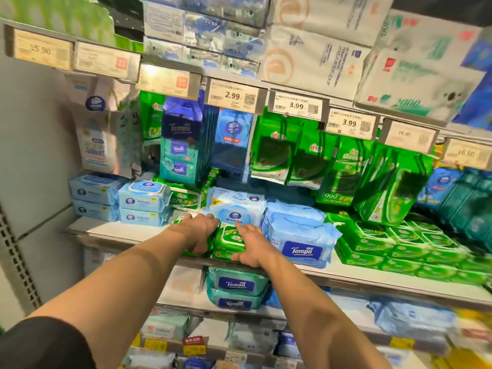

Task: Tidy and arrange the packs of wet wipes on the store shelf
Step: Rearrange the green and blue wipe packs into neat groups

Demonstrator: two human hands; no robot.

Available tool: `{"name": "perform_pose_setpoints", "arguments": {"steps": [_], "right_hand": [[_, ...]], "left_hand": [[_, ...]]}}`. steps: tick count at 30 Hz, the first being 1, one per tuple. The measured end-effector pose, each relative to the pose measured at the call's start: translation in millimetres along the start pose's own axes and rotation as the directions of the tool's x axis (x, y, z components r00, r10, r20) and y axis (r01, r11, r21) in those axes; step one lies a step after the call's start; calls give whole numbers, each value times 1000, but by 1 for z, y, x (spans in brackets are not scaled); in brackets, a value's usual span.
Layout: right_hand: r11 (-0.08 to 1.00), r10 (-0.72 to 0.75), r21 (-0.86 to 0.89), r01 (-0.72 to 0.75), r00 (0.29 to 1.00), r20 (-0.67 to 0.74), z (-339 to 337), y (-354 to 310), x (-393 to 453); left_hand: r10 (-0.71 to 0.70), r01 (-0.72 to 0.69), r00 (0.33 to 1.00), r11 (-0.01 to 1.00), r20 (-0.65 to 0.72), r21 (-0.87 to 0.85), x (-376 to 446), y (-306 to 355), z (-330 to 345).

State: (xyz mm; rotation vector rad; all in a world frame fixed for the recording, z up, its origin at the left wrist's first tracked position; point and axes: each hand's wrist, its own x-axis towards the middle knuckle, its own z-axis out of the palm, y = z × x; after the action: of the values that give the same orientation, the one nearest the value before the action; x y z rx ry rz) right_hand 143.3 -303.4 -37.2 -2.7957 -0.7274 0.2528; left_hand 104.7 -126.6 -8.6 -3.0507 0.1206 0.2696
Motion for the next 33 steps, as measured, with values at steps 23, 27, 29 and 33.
{"name": "perform_pose_setpoints", "arguments": {"steps": [23, 27, 29, 33], "right_hand": [[951, -301, -123, 285, 943, -141, -39, 40, -49], [902, -432, -72, 426, 893, -126, -47, 71, -77], [888, -460, -51, 458, 878, -134, -52, 85, -87], [893, -448, -35, 448, 881, -152, -60, 124, -104]], "left_hand": [[-170, 173, 983, 984, -74, 49, -21, 72, -49], [-240, 245, 963, 969, -124, 26, -31, 100, -53], [-281, 285, 951, 958, -126, 15, -34, 112, -54], [-300, 305, 943, 952, -142, 12, -39, 147, -62]]}}
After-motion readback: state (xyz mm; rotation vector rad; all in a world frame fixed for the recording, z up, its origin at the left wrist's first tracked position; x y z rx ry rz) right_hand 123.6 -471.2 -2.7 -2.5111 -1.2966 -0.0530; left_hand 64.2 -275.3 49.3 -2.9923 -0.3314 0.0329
